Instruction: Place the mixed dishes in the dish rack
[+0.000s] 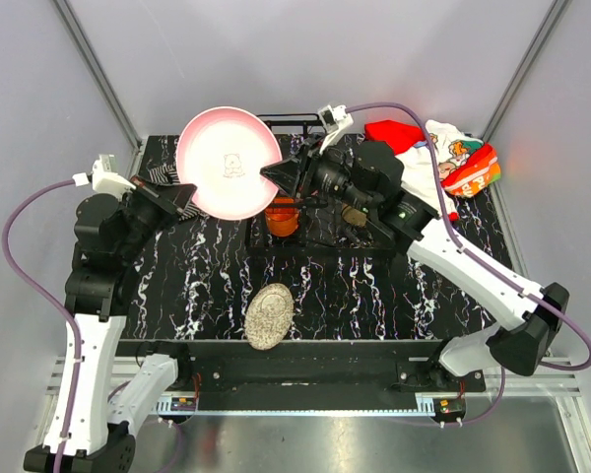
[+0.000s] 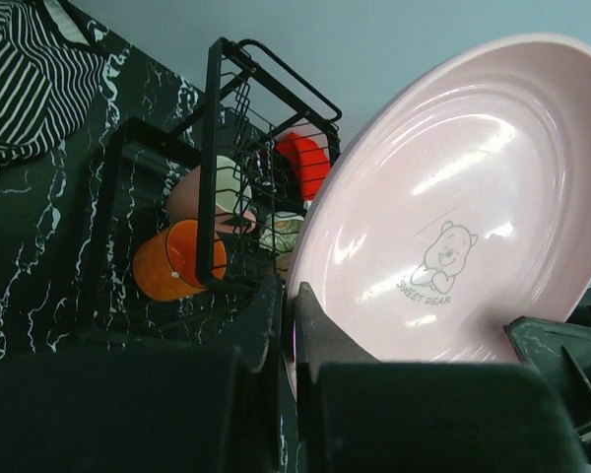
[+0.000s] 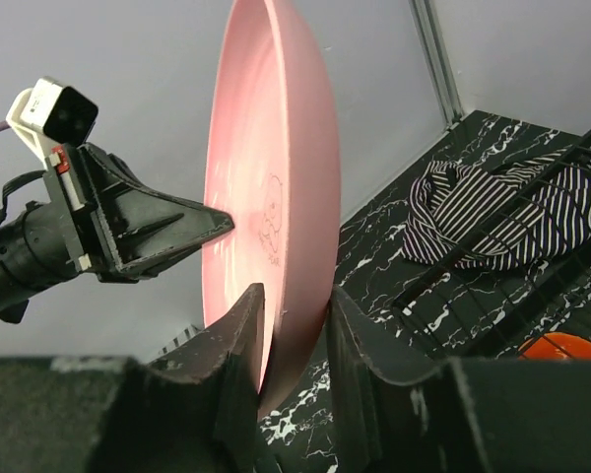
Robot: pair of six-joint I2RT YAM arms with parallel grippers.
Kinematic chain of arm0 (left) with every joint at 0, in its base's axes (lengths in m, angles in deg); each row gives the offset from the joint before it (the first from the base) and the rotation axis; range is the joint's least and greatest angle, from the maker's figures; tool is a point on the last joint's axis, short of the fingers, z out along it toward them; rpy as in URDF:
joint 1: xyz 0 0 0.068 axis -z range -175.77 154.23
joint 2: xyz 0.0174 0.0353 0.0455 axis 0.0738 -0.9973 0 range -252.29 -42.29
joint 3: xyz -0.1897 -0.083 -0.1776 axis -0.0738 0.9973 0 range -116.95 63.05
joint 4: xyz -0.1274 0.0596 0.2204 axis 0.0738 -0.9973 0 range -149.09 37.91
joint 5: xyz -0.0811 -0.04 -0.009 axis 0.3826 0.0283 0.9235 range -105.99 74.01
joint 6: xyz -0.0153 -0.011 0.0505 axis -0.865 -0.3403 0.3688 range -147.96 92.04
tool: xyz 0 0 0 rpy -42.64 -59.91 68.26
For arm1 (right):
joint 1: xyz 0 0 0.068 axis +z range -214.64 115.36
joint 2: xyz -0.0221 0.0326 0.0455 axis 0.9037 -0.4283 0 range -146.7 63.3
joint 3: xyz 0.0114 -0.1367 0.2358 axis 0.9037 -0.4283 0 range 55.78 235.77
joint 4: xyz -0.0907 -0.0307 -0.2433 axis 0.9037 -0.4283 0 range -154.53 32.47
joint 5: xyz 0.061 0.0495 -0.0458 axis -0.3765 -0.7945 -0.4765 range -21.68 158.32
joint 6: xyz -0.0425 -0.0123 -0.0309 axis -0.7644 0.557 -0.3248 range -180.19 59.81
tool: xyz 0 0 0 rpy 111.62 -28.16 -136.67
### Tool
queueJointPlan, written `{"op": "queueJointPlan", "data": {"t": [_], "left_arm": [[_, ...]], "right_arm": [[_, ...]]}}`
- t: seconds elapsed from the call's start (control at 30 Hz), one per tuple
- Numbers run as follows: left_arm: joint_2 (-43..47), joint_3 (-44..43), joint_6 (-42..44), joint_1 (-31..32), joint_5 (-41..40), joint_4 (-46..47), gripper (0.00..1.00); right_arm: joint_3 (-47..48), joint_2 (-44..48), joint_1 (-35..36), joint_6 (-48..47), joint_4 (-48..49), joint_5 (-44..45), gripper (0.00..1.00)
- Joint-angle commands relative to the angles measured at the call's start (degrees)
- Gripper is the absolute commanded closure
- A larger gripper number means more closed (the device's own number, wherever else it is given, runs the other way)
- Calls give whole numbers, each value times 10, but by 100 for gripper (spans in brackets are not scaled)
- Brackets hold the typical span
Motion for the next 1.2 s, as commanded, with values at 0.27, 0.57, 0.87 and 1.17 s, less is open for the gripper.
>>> {"op": "queueJointPlan", "data": {"t": [0.27,0.57,0.87,1.17], "left_arm": [[6,21,-2,9,34,85,80],[14,30,-4,9,45,100,42],[16,10,-15,9,83,115,33],[14,-4,-8,9,100,99,16]], "right_arm": [[29,-23,-20,15,51,2,100],[56,-9,-22,-78,0,119,100],[62,-11,-39,-217,14,290,100],[5,-85,-78,-491,273,354,100]]}}
